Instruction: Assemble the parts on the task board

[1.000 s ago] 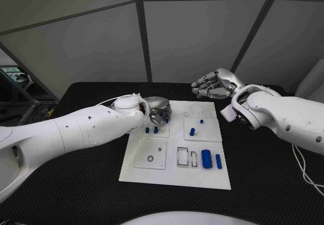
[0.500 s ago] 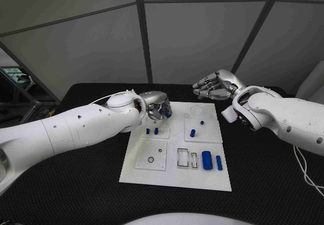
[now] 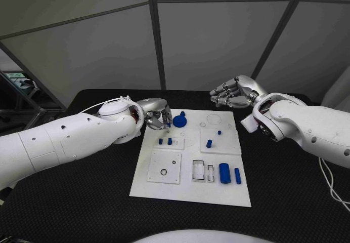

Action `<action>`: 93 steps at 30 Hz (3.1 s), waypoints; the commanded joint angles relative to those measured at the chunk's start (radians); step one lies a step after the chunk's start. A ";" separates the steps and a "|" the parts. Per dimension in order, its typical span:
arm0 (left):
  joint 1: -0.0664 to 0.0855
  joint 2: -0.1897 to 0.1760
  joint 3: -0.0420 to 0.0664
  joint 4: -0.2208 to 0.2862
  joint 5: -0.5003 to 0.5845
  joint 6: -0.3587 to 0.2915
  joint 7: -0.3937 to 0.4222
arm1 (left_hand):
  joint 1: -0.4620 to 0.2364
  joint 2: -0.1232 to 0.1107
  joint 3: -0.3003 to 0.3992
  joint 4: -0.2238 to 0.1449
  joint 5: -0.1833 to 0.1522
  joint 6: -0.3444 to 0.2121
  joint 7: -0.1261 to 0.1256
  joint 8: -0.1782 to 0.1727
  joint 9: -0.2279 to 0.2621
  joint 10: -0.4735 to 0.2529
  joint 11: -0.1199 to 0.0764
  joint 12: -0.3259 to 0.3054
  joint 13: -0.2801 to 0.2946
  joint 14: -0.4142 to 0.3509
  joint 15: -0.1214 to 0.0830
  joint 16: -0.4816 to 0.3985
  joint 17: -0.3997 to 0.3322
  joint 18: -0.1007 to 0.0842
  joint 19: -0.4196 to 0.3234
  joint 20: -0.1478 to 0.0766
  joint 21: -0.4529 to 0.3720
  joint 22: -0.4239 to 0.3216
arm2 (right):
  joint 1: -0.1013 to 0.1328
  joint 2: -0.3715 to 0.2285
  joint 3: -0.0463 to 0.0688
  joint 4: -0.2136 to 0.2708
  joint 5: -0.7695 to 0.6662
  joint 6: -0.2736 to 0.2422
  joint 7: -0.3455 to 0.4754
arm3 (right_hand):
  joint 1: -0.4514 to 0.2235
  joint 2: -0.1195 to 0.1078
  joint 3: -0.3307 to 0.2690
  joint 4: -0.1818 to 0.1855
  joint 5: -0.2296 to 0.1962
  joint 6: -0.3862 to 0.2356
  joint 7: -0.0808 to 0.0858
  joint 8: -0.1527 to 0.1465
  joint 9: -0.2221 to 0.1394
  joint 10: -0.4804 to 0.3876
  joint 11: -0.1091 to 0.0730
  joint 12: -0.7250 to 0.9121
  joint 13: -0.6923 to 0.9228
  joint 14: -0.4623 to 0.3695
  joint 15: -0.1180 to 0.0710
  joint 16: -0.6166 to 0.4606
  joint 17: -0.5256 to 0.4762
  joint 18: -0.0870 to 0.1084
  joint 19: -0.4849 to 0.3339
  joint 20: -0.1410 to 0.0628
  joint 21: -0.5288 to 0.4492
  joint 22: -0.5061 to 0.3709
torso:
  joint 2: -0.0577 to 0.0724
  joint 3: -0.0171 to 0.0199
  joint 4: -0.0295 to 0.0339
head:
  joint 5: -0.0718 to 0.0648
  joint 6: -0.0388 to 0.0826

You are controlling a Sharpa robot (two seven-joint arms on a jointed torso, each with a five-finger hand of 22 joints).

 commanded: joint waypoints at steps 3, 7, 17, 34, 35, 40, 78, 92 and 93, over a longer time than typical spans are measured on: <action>-0.001 -0.002 0.001 0.005 0.017 0.036 -0.024 | -0.012 0.001 -0.007 0.000 -0.007 0.007 0.000 -0.005 0.000 0.008 0.000 -0.003 -0.001 0.016 0.000 0.006 -0.001 -0.019 0.004 0.001 -0.003 0.020 | 0.002 0.000 0.000 0.001 0.003 0.006 0.007 | -0.007 0.001 0.003 0.001 0.003 -0.006 0.001 -0.003 0.000 0.000 0.003 -0.004 -0.001 0.006 -0.002 -0.004 -0.001 0.011 0.007 -0.003 -0.005 -0.001 | 0.001 0.0003 -0.0018 | 0.002 0.000; -0.001 -0.002 0.001 0.005 0.017 0.036 -0.024 | -0.012 0.001 -0.007 0.000 -0.007 0.007 0.000 -0.005 0.000 0.008 0.000 -0.003 -0.001 0.016 0.000 0.006 -0.001 -0.019 0.004 0.001 -0.003 0.020 | 0.002 0.000 0.000 0.001 0.003 0.006 0.007 | -0.007 0.001 0.003 0.001 0.003 -0.006 0.001 -0.003 0.000 0.000 0.003 -0.004 -0.001 0.006 -0.002 -0.004 -0.001 0.011 0.007 -0.003 -0.005 -0.001 | 0.001 0.0003 -0.0018 | 0.002 0.000; -0.012 0.004 0.001 -0.015 0.019 0.040 -0.025 | -0.016 0.000 -0.010 0.001 -0.007 0.007 0.000 -0.007 0.000 0.010 -0.001 -0.006 -0.001 0.015 0.000 0.006 -0.001 -0.019 0.003 0.001 -0.005 0.019 | 0.002 0.001 0.000 0.000 0.003 0.006 0.006 | -0.007 0.001 0.003 0.001 0.003 -0.006 0.001 -0.003 0.000 0.000 0.003 -0.004 -0.001 0.006 -0.002 -0.004 -0.001 0.011 0.007 -0.003 -0.005 -0.001 | 0.002 0.0003 -0.0031 | 0.004 -0.003; -0.031 0.044 0.001 -0.086 0.020 0.066 -0.027 | -0.018 -0.001 -0.012 0.000 -0.007 0.006 -0.001 -0.009 -0.001 0.010 -0.001 -0.009 -0.001 0.015 0.000 0.006 -0.003 -0.018 0.002 0.001 -0.007 0.017 | 0.002 0.005 0.000 0.000 0.003 0.007 0.006 | -0.007 0.003 0.004 0.002 0.003 -0.006 0.000 -0.003 0.000 0.000 0.003 -0.004 -0.002 0.007 -0.002 -0.005 0.000 0.011 0.008 -0.003 -0.007 -0.002 | 0.001 0.0000 -0.0032 | 0.004 -0.007; -0.031 0.047 0.001 -0.088 0.020 0.064 -0.026 | -0.018 -0.002 -0.012 0.000 -0.007 0.006 -0.001 -0.009 -0.001 0.010 -0.001 -0.009 -0.001 0.015 0.000 0.006 -0.003 -0.018 0.001 0.001 -0.008 0.017 | 0.002 0.005 0.000 0.000 0.003 0.007 0.006 | -0.007 0.003 0.004 0.002 0.003 -0.006 0.000 -0.003 0.000 0.000 0.003 -0.004 -0.002 0.007 -0.002 -0.005 0.000 0.011 0.008 -0.003 -0.007 -0.002 | 0.001 0.0000 -0.0035 | 0.004 -0.006; -0.032 0.052 0.001 -0.091 0.020 0.047 -0.024 | -0.019 -0.002 -0.013 0.000 -0.007 0.005 0.000 -0.010 -0.001 0.010 -0.001 -0.010 -0.001 0.015 -0.001 0.006 -0.003 -0.018 0.001 0.001 -0.008 0.017 | 0.002 0.005 0.000 0.000 0.003 0.007 0.006 | -0.007 0.003 0.004 0.002 0.003 -0.006 0.000 -0.003 0.000 0.000 0.003 -0.004 -0.002 0.007 -0.002 -0.005 0.000 0.011 0.008 -0.003 -0.007 -0.002 | 0.001 0.0003 -0.0035 | 0.002 -0.007; -0.033 0.065 0.001 -0.092 0.020 0.068 -0.033 | -0.021 0.000 -0.017 -0.003 -0.010 0.010 -0.002 -0.011 -0.001 0.017 -0.002 -0.013 0.000 0.015 -0.002 0.006 -0.004 -0.018 0.002 0.000 -0.009 0.017 | 0.001 0.005 0.000 -0.001 0.003 0.010 0.004 | -0.007 0.003 0.004 0.002 0.003 -0.006 0.000 -0.003 0.000 0.000 0.003 -0.004 -0.002 0.007 -0.002 -0.006 0.000 0.011 0.009 -0.003 -0.007 -0.003 | 0.001 0.0005 -0.0034 | -0.001 -0.012; -0.033 0.068 0.001 -0.090 0.020 0.053 -0.016 | -0.022 -0.002 -0.024 -0.006 -0.011 0.010 -0.004 -0.015 -0.002 0.026 -0.005 -0.014 0.004 0.015 -0.003 0.007 -0.005 -0.019 0.003 -0.001 -0.007 0.020 | 0.002 0.006 0.000 -0.002 0.003 0.010 0.005 | -0.007 0.003 0.004 0.002 0.003 -0.006 0.000 -0.003 0.000 0.000 0.003 -0.004 -0.002 0.007 -0.002 -0.006 0.000 0.011 0.009 -0.003 -0.007 -0.003 | 0.001 0.0006 -0.0023 | -0.002 -0.011; -0.033 0.068 0.001 -0.089 0.020 0.053 -0.016 | -0.022 -0.002 -0.024 -0.006 -0.011 0.011 -0.004 -0.015 -0.002 0.027 -0.006 -0.014 0.004 0.015 -0.004 0.007 -0.005 -0.019 0.003 -0.001 -0.008 0.020 | 0.002 0.006 0.000 -0.002 0.003 0.010 0.005 | -0.007 0.003 0.004 0.002 0.003 -0.006 0.000 -0.003 0.000 0.000 0.003 -0.004 -0.002 0.007 -0.002 -0.006 0.000 0.011 0.009 -0.003 -0.007 -0.003 | 0.001 0.0004 -0.0023 | -0.002 -0.012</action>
